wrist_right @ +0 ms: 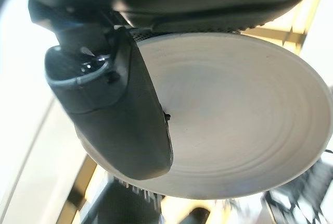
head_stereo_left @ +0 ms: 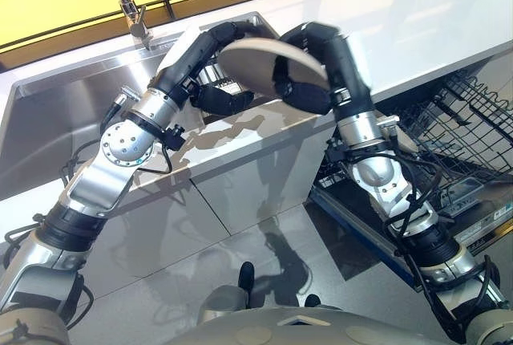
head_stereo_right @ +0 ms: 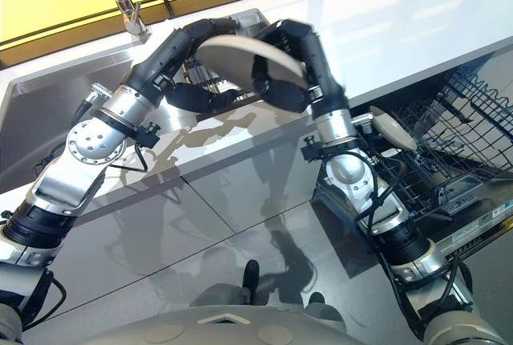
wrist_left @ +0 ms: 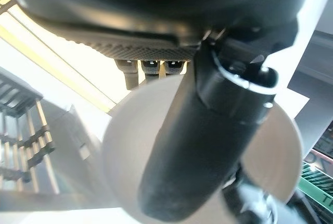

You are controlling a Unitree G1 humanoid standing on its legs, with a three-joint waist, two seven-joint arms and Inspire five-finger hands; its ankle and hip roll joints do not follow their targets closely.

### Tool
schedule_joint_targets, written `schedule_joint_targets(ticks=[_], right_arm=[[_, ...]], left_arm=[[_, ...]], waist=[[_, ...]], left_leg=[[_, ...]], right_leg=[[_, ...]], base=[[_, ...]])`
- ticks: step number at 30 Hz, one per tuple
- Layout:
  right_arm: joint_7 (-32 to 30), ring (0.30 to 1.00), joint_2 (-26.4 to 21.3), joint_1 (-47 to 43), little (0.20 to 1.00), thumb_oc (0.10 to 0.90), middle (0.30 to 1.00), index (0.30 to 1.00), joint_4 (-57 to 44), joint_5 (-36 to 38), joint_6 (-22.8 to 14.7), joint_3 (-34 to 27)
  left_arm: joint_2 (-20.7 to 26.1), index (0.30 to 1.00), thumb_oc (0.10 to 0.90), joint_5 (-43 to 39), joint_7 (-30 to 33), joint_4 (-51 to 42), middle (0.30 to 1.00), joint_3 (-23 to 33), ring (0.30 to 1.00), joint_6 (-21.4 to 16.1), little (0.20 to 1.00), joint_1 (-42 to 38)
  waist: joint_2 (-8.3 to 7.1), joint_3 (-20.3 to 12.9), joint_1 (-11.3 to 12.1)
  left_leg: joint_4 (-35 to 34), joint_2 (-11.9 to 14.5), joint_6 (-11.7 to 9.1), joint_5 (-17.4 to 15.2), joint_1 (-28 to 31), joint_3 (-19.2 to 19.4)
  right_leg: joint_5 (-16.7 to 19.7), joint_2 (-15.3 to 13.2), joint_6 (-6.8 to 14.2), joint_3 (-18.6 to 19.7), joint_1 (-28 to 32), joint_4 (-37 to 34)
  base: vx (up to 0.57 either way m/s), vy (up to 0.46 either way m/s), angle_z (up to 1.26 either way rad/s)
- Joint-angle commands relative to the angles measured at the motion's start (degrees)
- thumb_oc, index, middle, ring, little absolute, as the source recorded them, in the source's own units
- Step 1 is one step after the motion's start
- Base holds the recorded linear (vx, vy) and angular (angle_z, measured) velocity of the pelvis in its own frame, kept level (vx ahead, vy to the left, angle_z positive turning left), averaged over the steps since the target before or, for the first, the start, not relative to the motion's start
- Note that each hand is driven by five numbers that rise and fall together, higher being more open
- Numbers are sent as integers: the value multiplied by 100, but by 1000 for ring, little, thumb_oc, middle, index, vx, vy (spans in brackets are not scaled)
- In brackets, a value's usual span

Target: Pick up plates and place into dishwasher.

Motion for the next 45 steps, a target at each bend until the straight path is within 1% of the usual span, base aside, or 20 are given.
schedule_joint_targets(ticks=[1,3,4,5,6,7,8,10,13,17,18,24,26,28,29,32,33,38,41,45], right_arm=[[-904,300,-195,-135,200,100,300,300,-212,-412,-1020,-919],[-1208,300,-296,-33,200,100,300,300,-124,-468,-1110,-1219],[-1522,300,-403,111,200,100,300,300,46,-486,-1187,-1574],[-1561,300,-410,124,200,100,300,300,64,-497,-1186,-1594],[-1781,300,-510,289,200,100,300,300,263,-401,-1177,-1911],[-1839,300,-529,318,200,100,300,300,299,-359,-1164,-1953],[-1886,300,-544,523,200,100,300,300,460,-239,-1216,-2227],[-2003,300,-532,801,200,100,300,300,628,-178,-1224,-2494],[-2119,300,-472,1182,200,100,300,300,976,-135,-1073,-2819],[-1958,300,-397,1449,200,100,300,300,1565,90,-700,-3051],[-1867,300,-349,1512,200,100,300,300,1759,84,-576,-3028],[-1594,300,-265,1669,200,100,300,300,2406,-173,-254,-2792],[-1501,300,-333,1648,200,100,300,300,2634,-362,-106,-2665],[-1478,300,-455,1578,200,100,300,300,2873,-436,-53,-2543],[-1450,300,-576,1472,200,100,300,300,3098,-475,55,-2431],[-1420,300,-721,1348,200,100,300,300,3317,-563,173,-2317],[-1472,300,-825,1243,200,100,300,300,3439,-570,286,-2192],[-1514,300,-1039,891,200,100,300,300,4005,-614,582,-1913],[-1503,300,-1178,617,200,100,300,300,4346,-664,932,-1705],[-1478,300,-1251,337,200,100,300,300,4916,-675,1174,-1445]], left_arm=[[23,900,800,-38,323,311,900,872,900,-327,900,103],[62,900,800,-30,369,368,900,1028,900,-304,900,247],[132,900,800,-33,411,502,900,1245,900,-374,900,426],[136,900,800,-34,421,510,900,1259,900,-379,900,441],[185,900,800,-61,500,610,900,1475,900,-440,900,624],[192,900,800,-63,522,625,900,1509,900,-443,900,657],[209,900,800,-122,553,683,900,1716,900,-523,900,838],[193,900,800,-129,560,728,900,1956,900,-602,900,1081],[161,900,800,-79,628,790,900,2239,900,-667,900,1392],[179,900,800,-111,646,912,900,2518,900,-691,900,1595],[175,900,800,-117,646,944,900,2557,900,-677,900,1626],[190,900,800,-108,609,969,900,2600,900,-575,900,1664],[219,900,800,-108,607,979,900,2568,900,-548,900,1639],[255,900,800,-107,611,986,900,2517,900,-511,900,1594],[282,900,800,-131,600,978,900,2466,900,-473,900,1536],[313,900,800,-164,613,970,900,2425,900,-452,900,1513],[336,900,800,-168,618,951,900,2384,900,-443,900,1508],[345,900,800,-193,603,932,900,2258,900,-441,900,1481],[385,900,800,-244,586,860,900,2206,900,-415,900,1480],[460,900,800,-321,507,799,900,2164,900,-393,900,1480]], waist=[[-163,-692,31],[-164,-698,19],[-166,-700,1],[-165,-703,1],[-169,-706,-15],[-168,-708,-17],[-163,-707,-35],[-161,-714,-55],[-155,-714,-85],[-133,-700,-106],[-123,-695,-108],[-104,-652,-91],[-98,-631,-62],[-92,-606,-27],[-92,-582,35],[-82,-544,99],[-74,-512,165],[-45,-433,348],[-16,-375,487],[12,-339,630]], left_leg=[[79,-303,162,-914,526,513],[78,-305,173,-927,539,520],[77,-296,177,-940,556,543],[78,-295,177,-942,557,544],[76,-288,178,-954,564,564],[75,-287,178,-956,567,567],[72,-281,182,-960,574,580],[69,-269,184,-963,582,598],[70,-252,186,-967,594,622],[62,-230,175,-961,600,623],[60,-228,171,-958,599,616],[62,-208,142,-942,605,603],[65,-198,122,-930,600,585],[69,-192,101,-915,590,558],[81,-188,77,-895,564,520],[95,-191,51,-870,531,463],[112,-190,31,-852,505,418],[217,-205,-15,-820,393,240],[268,-221,-40,-781,321,84],[286,-240,-63,-749,286,-69]], right_leg=[[-175,117,67,-131,-307,375],[-175,125,67,-115,-302,368],[-181,129,69,-110,-298,369],[-183,129,70,-110,-297,370],[-189,130,73,-105,-296,365],[-189,131,73,-102,-295,363],[-191,134,74,-91,-294,361],[-194,138,72,-77,-292,358],[-202,138,69,-58,-287,363],[-212,143,61,-52,-296,380],[-219,140,57,-62,-290,380],[-240,124,50,-129,-276,409],[-249,116,49,-170,-270,421],[-258,108,45,-212,-261,429],[-265,98,43,-264,-259,441],[-276,84,37,-331,-259,455],[-288,68,31,-382,-255,467],[-338,21,-2,-508,-267,560],[-374,-7,-33,-600,-274,630],[-419,-38,-60,-719,-241,680]], base=[[34,-18,0],[39,-25,0],[36,-25,0],[45,-30,-2],[0,0,0],[38,-21,-2],[0,0,0],[17,-9,0],[33,-24,0],[30,-35,1],[29,-37,1],[16,-16,1],[49,-33,3],[52,-30,4],[44,-28,4],[45,-22,13],[44,-11,14],[42,-5,16],[48,9,24],[48,15,30]])
